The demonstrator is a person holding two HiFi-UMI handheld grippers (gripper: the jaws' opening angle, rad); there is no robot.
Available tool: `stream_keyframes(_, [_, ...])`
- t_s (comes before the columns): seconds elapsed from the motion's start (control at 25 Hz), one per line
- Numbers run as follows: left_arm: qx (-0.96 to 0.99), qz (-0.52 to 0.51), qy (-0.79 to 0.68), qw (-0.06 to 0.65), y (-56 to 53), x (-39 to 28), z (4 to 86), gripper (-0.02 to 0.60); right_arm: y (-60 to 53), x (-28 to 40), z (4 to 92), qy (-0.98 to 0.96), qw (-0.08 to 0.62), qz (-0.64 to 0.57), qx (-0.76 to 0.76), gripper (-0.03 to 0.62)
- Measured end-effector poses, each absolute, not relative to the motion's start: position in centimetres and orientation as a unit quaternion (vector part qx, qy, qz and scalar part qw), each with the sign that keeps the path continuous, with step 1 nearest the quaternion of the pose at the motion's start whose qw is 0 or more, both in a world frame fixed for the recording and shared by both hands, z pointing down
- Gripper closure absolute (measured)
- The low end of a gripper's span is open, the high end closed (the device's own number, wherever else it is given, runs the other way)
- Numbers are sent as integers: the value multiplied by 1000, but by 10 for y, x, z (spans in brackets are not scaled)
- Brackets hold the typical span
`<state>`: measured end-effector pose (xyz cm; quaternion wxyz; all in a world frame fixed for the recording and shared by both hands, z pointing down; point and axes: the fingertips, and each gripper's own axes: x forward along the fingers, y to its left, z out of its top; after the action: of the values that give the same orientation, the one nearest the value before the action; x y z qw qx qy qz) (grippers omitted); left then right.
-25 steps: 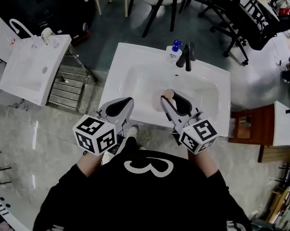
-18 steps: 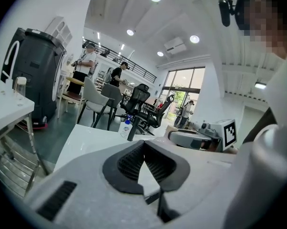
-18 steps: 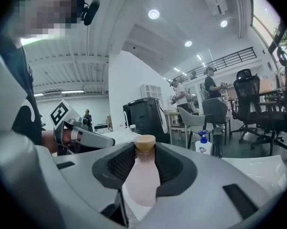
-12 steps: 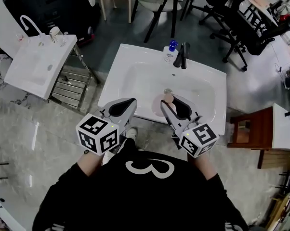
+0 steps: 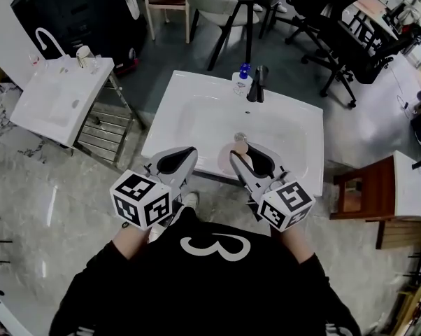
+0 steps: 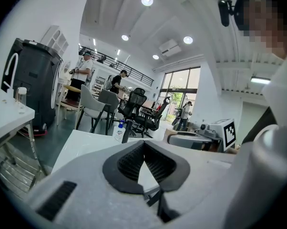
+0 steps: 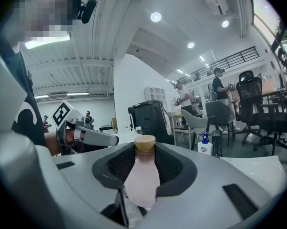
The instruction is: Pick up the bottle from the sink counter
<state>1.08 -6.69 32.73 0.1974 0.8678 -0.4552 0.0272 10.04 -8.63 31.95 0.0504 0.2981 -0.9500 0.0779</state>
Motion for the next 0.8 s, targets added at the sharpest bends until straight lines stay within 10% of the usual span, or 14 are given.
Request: stream_keyframes(0.8, [879, 26, -438, 189, -63, 24, 319, 566, -81, 111, 315, -947, 31, 84, 309, 465])
